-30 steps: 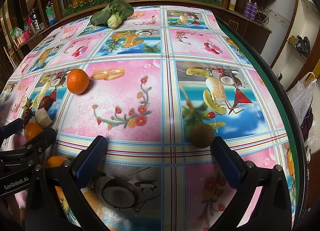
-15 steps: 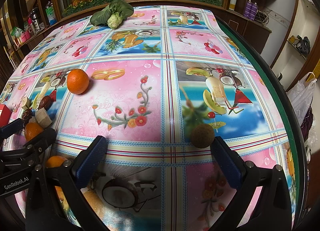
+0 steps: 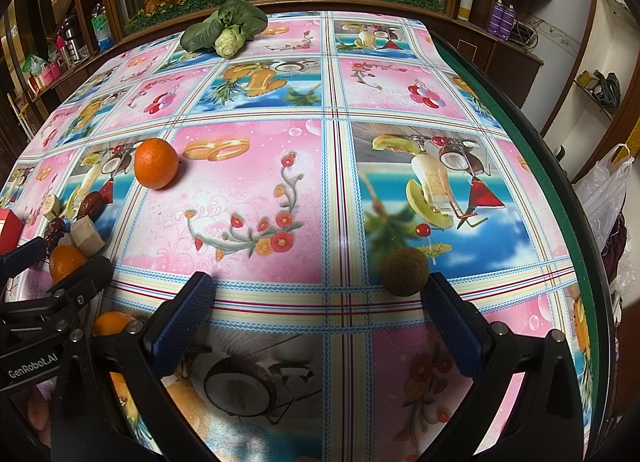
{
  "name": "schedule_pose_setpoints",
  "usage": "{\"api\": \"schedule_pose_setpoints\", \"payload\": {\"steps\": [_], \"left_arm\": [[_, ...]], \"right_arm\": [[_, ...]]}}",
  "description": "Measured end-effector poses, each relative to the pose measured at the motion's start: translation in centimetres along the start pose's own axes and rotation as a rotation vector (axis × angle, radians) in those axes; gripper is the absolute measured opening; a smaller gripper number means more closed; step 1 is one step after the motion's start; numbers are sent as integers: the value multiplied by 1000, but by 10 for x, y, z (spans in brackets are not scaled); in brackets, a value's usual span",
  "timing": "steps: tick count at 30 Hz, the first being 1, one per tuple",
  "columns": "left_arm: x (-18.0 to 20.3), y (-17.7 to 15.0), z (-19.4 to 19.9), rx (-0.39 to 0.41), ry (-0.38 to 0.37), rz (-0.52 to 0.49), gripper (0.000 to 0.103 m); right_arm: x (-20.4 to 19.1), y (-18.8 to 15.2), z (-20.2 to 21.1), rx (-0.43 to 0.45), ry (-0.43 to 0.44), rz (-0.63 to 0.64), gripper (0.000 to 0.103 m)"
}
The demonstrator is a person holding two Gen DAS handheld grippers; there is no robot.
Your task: Organize fruits
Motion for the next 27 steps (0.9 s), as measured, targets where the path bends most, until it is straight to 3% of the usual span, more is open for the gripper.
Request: {"api": "schedule_pose_setpoints", "payload": {"steps": [4, 7, 13, 18, 27], "left_arm": [[-6, -6, 25, 48, 89, 2, 102], [-10, -7, 54, 131, 144, -31, 102], [-17, -7, 96, 237, 149, -16, 102], [-25, -9, 115, 291, 164, 4, 102], [-30, -15, 127, 314, 148, 4, 102]], "right_arm": [[-6, 3, 12, 30, 92, 18, 103], [-5, 6, 45, 141, 125, -10, 103], [-11, 6, 102, 297, 179, -12, 103], [-21, 1, 118, 302, 200, 23, 101], [-30, -13, 125, 287, 194, 80, 95]]}}
Point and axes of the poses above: each gripper's, at about its wrist camera, not at the fingertips, and z roughly against the way its jaws point, x to its right, y to its top, the point moved 5 cm from there along -z, roughly the way its jaws point, and after that the axes turned 1 degree about -y, right-handed, at the moved point
